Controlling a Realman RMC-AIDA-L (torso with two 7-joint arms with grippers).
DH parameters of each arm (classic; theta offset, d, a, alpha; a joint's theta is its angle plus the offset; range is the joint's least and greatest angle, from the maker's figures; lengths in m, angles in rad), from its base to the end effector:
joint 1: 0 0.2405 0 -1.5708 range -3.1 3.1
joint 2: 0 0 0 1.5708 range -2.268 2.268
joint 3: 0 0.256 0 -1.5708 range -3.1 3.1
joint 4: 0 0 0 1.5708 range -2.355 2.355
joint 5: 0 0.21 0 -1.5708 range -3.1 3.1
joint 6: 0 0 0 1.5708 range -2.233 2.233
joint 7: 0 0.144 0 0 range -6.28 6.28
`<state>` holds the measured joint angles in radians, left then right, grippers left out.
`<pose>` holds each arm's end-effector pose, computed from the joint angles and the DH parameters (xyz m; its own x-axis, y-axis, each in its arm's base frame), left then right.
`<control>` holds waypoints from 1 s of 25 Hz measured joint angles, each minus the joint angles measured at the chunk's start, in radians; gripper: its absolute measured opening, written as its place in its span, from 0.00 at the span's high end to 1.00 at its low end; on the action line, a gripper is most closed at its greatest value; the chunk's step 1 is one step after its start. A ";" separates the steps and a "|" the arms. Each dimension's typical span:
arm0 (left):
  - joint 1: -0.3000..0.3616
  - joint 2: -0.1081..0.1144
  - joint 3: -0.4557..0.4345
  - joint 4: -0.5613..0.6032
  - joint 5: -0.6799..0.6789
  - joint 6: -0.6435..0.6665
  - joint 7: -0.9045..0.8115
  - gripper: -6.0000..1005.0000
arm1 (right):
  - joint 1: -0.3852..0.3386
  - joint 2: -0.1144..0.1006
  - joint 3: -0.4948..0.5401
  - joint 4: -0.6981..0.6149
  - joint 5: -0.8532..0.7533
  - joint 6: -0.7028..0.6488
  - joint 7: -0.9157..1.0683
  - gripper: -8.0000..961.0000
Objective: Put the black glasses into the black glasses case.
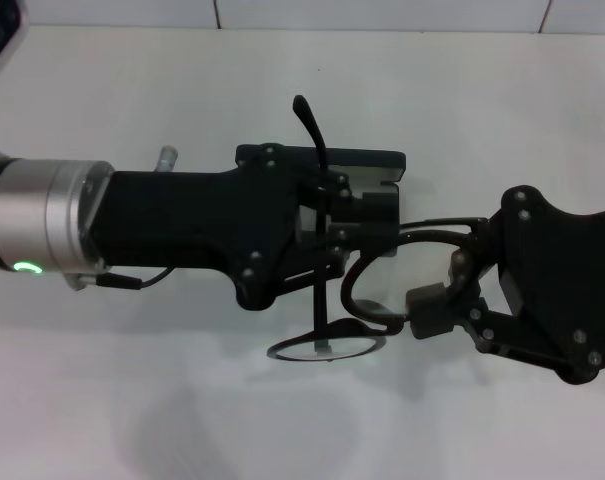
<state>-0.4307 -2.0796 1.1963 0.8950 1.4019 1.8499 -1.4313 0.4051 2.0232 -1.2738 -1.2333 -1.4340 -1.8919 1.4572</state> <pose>-0.1628 0.2808 0.0089 0.6653 0.1266 0.7358 0.0264 -0.9889 0.1463 0.1326 0.2679 0.0385 0.7657 0.1510 -0.6252 0.2543 -0.9639 0.0787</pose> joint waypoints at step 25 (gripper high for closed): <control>0.016 0.007 -0.052 0.001 -0.001 0.012 0.048 0.84 | -0.014 0.000 -0.002 0.002 0.000 0.001 -0.010 0.96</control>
<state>-0.4146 -2.0724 1.1443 0.8964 1.4011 1.8623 -1.3831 0.3910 2.0236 -1.2759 -1.2310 -1.4342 -1.8908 1.4476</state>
